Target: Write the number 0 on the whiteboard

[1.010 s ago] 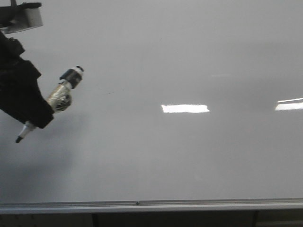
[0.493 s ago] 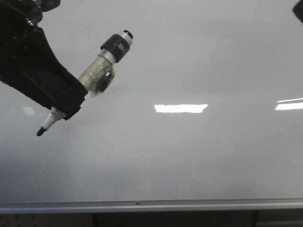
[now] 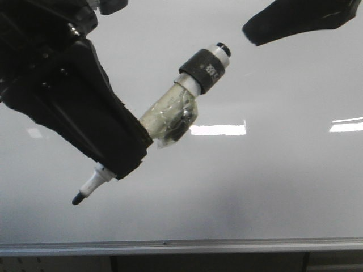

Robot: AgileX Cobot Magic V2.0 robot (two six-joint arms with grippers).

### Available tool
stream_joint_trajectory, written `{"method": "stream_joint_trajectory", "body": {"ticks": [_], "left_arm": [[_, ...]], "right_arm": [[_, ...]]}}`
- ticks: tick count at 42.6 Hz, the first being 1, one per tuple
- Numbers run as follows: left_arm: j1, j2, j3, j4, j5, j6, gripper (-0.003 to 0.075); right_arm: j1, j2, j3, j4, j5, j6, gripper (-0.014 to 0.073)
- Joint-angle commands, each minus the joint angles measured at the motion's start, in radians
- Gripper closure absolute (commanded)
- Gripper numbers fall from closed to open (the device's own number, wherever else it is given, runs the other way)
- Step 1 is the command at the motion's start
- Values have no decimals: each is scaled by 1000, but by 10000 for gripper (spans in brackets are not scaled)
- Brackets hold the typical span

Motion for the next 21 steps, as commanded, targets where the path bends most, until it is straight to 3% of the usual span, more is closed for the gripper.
{"method": "stream_joint_trajectory", "body": {"ticks": [1,9,21], "left_arm": [[-9,-41,-28,-62,67,4,739],[-9,-41,-28,-65,67,4,739],[-9,-41,-28,-88,67,4,739]], "right_arm": [[62,-10,-33,31,128,-15,1],[137,-8,-33,22,128,-15,1],[147,23,-33,20,128,-15,1]]}}
